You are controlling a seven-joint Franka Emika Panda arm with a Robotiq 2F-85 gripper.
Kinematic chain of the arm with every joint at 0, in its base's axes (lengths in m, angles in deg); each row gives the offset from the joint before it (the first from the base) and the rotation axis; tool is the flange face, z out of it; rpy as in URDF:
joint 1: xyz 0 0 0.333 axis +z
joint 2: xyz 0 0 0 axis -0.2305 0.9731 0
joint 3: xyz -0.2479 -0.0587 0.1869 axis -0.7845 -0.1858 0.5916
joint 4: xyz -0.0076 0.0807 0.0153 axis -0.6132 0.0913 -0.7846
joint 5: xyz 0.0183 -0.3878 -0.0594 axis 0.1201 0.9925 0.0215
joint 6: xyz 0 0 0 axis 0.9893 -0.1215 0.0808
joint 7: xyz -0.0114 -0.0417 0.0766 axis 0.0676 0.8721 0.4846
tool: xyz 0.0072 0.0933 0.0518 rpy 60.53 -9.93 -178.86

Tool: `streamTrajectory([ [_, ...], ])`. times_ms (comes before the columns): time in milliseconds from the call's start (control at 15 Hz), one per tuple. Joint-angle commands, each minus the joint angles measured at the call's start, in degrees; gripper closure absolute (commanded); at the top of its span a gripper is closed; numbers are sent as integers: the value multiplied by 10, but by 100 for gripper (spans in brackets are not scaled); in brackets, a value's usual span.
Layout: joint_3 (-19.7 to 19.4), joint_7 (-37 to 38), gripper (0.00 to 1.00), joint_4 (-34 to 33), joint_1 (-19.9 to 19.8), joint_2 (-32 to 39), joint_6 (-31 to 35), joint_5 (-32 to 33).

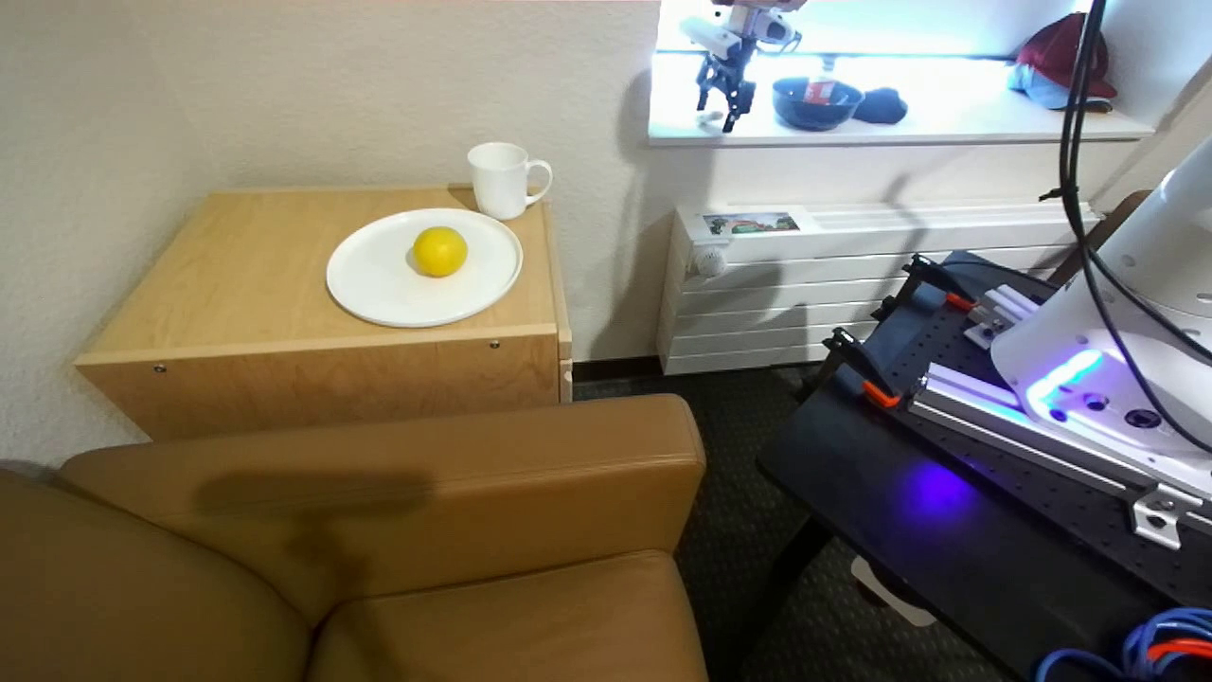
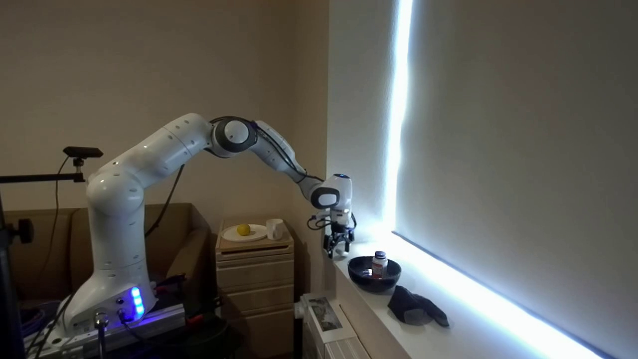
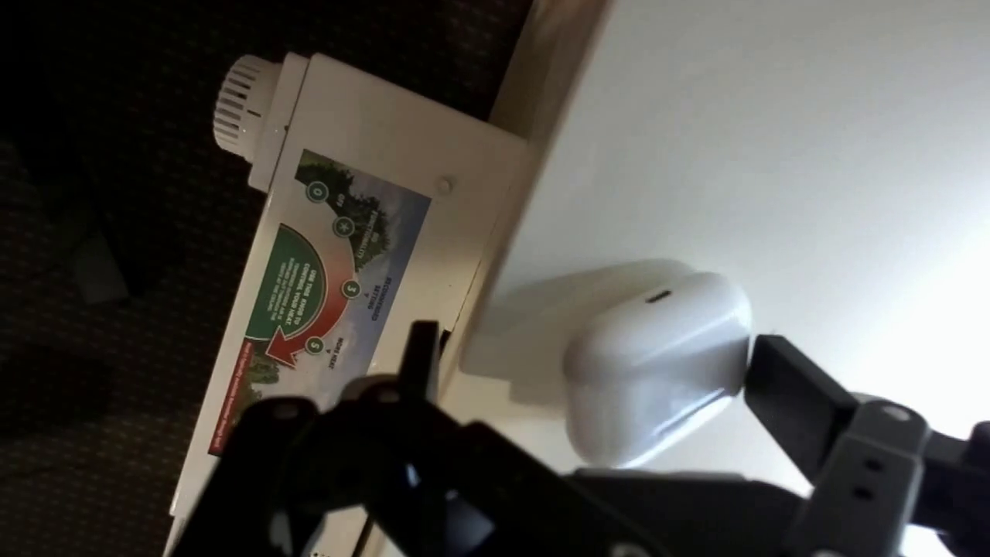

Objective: Put the white object into the black bowl.

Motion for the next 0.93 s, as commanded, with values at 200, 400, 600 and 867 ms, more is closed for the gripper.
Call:
streamTrajectory([
  [200,8,3,33,-5,-8,11,2,11],
  [400,6,4,52,-5,-8,9,-2,14],
  [600,6,5,55,-7,-9,8,0,14],
  [867,8,-8,55,-6,-28,-14,1,2],
])
